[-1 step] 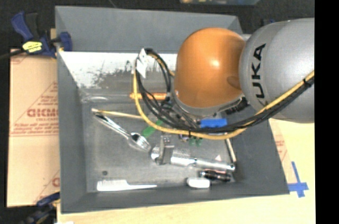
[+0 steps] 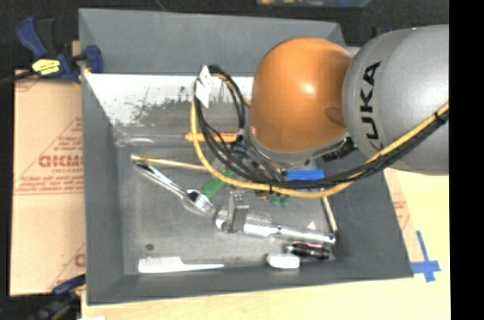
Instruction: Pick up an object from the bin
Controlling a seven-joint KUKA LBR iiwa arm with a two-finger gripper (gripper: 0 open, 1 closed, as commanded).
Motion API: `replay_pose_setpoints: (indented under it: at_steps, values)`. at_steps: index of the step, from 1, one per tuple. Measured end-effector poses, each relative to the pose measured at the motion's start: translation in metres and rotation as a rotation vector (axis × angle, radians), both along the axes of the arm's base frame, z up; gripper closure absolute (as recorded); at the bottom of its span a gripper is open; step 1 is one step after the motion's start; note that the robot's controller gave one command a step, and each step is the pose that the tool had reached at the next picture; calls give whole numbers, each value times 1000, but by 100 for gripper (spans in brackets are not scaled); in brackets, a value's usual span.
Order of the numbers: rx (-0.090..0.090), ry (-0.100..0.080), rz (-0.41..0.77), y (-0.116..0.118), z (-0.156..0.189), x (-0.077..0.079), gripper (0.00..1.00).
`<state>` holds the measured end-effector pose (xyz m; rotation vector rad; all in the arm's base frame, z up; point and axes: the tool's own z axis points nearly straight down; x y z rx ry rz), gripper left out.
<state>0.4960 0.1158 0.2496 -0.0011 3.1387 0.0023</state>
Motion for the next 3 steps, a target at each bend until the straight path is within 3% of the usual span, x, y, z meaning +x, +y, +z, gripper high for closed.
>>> replay_pose_setpoints:
  at_steps: [1, 2, 3]
  values:
    - [1, -4, -10, -58, -138, -3, 0]
    - [2, -11, 59, -82, -94, -3, 0]
    - [2, 0, -28, -89, -150, -11, 0]
